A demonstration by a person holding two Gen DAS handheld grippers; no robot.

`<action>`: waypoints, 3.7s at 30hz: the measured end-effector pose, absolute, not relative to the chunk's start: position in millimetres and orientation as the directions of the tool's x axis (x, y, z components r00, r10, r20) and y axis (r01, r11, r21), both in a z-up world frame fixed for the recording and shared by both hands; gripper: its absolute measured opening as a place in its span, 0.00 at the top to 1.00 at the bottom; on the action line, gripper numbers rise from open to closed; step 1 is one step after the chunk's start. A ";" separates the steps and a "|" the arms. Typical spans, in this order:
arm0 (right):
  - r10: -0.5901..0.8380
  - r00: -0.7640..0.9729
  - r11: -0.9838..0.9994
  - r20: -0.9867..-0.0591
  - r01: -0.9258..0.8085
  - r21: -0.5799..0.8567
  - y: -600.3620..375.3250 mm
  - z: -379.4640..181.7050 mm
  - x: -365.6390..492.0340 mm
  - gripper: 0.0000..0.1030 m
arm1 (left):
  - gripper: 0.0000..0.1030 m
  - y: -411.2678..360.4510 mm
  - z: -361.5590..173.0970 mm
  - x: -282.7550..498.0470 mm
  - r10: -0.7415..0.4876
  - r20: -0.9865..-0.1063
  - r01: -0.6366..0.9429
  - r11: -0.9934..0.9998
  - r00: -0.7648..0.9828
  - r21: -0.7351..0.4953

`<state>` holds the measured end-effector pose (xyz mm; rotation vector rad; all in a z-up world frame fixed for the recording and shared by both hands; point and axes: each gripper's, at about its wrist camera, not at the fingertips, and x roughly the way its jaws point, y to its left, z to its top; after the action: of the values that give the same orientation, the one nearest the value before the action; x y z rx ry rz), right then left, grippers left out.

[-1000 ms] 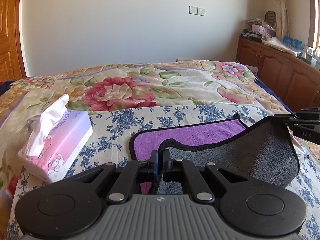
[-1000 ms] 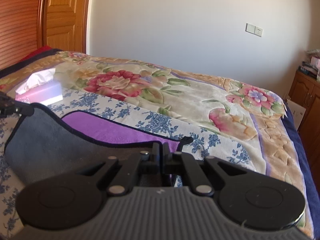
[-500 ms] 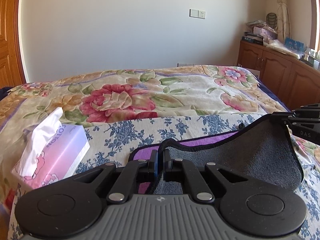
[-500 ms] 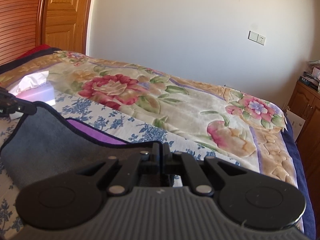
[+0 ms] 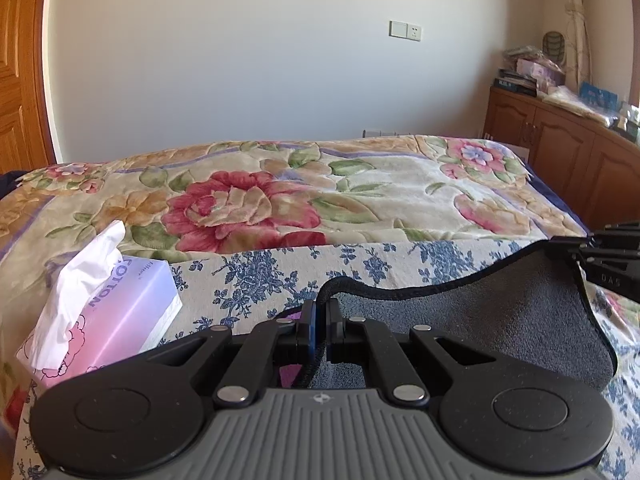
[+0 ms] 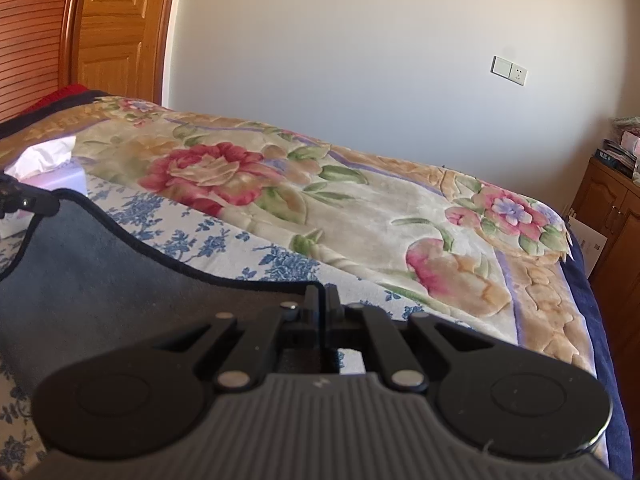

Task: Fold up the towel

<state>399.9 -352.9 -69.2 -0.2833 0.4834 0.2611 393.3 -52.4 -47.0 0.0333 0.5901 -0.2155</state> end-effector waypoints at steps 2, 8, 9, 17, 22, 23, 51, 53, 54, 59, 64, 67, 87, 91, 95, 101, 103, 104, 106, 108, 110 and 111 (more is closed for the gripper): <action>0.176 0.855 0.928 -0.488 -0.310 -0.208 -352.5 -70.0 402.4 0.97 | 0.95 -51.9 -48.2 396.5 -0.191 -0.555 0.206 0.978 0.810 -0.035; 0.172 0.857 0.928 -0.485 -0.306 -0.212 -349.8 -72.3 409.4 0.97 | 0.95 -51.5 -51.4 403.6 -0.183 -0.554 0.200 0.979 0.812 -0.031; 0.171 0.858 0.928 -0.485 -0.306 -0.213 -349.4 -73.0 410.5 0.97 | 0.95 -51.3 -51.9 404.6 -0.182 -0.554 0.199 0.980 0.812 -0.030; 0.152 0.855 0.929 -0.496 -0.295 -0.225 -349.0 -81.4 420.5 0.97 | 0.95 -50.5 -58.1 414.7 -0.167 -0.557 0.193 0.981 0.814 -0.011; 0.137 0.846 0.924 -0.515 -0.296 -0.240 -346.1 -92.2 427.2 0.97 | 0.95 -51.0 -65.5 422.1 -0.153 -0.570 0.188 0.982 0.807 0.003; 0.136 0.843 0.924 -0.520 -0.297 -0.241 -345.7 -93.9 428.2 0.97 | 0.95 -50.7 -67.0 424.0 -0.150 -0.573 0.187 0.982 0.805 0.005; 0.140 0.810 0.946 -0.570 -0.279 -0.165 -352.8 -103.2 422.7 0.49 | 0.23 -45.2 -77.9 418.2 -0.091 -0.556 0.110 0.994 0.826 -0.001; 0.147 0.810 0.948 -0.568 -0.280 -0.154 -353.8 -99.2 416.7 0.48 | 0.17 -47.7 -74.9 412.9 -0.090 -0.551 0.108 0.994 0.830 0.001; 0.148 0.809 0.949 -0.569 -0.278 -0.148 -354.2 -96.8 413.9 0.48 | 0.12 -49.0 -73.2 409.8 -0.092 -0.548 0.110 0.994 0.831 -0.001; 0.159 0.812 0.955 -0.562 -0.271 -0.121 -355.8 -84.7 396.7 0.46 | 0.07 -56.1 -61.2 394.9 -0.105 -0.541 0.117 0.993 0.834 -0.012; 0.174 0.814 0.963 -0.555 -0.257 -0.076 -358.6 -73.9 378.6 0.45 | 0.03 -66.7 -49.0 377.1 -0.102 -0.537 0.128 0.992 0.837 0.013; 0.181 0.815 0.962 -0.550 -0.264 -0.075 -356.5 -68.8 366.8 0.45 | 0.02 -73.2 -42.7 365.1 -0.101 -0.537 0.125 0.992 0.838 0.008; 0.187 0.862 0.973 -0.472 -0.229 -0.033 -343.5 -18.8 292.5 0.14 | 0.00 -83.6 6.1 296.4 -0.121 -0.501 0.156 0.987 0.857 0.029; 0.188 0.879 0.975 -0.439 -0.220 -0.023 -341.8 -7.2 276.1 0.02 | 0.00 -83.7 18.0 279.7 -0.119 -0.482 0.159 0.986 0.868 0.043; 0.191 0.882 0.976 -0.431 -0.217 -0.011 -340.6 1.5 262.1 0.00 | 0.00 -80.9 29.7 259.7 -0.118 -0.455 0.153 0.988 0.882 0.039; 0.179 0.880 0.979 -0.440 -0.202 -0.006 -336.1 6.5 244.7 0.00 | 0.00 -77.4 43.6 234.0 -0.103 -0.432 0.147 0.987 0.896 0.071; 0.175 0.879 0.981 -0.443 -0.194 0.002 -334.6 6.0 235.5 0.00 | 0.00 -74.8 47.3 226.8 -0.101 -0.433 0.145 0.987 0.896 0.070; 0.173 0.878 0.982 -0.446 -0.191 0.004 -333.9 5.4 231.6 0.00 | 0.00 -73.5 49.4 223.4 -0.101 -0.434 0.144 0.987 0.895 0.066; 0.165 0.879 0.984 -0.448 -0.181 0.008 -332.4 5.1 223.5 0.00 | 0.00 -70.9 54.2 215.0 -0.106 -0.433 0.145 0.988 0.895 0.057; 0.164 0.876 0.984 -0.454 -0.179 0.012 -330.9 4.8 215.1 0.00 | 0.00 -69.1 59.0 206.6 -0.108 -0.432 0.146 0.988 0.895 0.057; 0.151 0.878 0.986 -0.455 -0.166 0.007 -330.0 5.1 206.7 0.00 | 0.00 -67.2 62.9 197.6 -0.108 -0.430 0.147 0.988 0.896 0.057; 0.147 0.879 0.987 -0.454 -0.163 0.003 -329.4 5.5 202.7 0.00 | 0.00 -66.8 64.5 192.7 -0.110 -0.430 0.148 0.987 0.896 0.056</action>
<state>202.7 -329.4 5.5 -0.0355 0.4707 0.1619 192.7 -66.8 64.5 0.0881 0.4400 -0.1336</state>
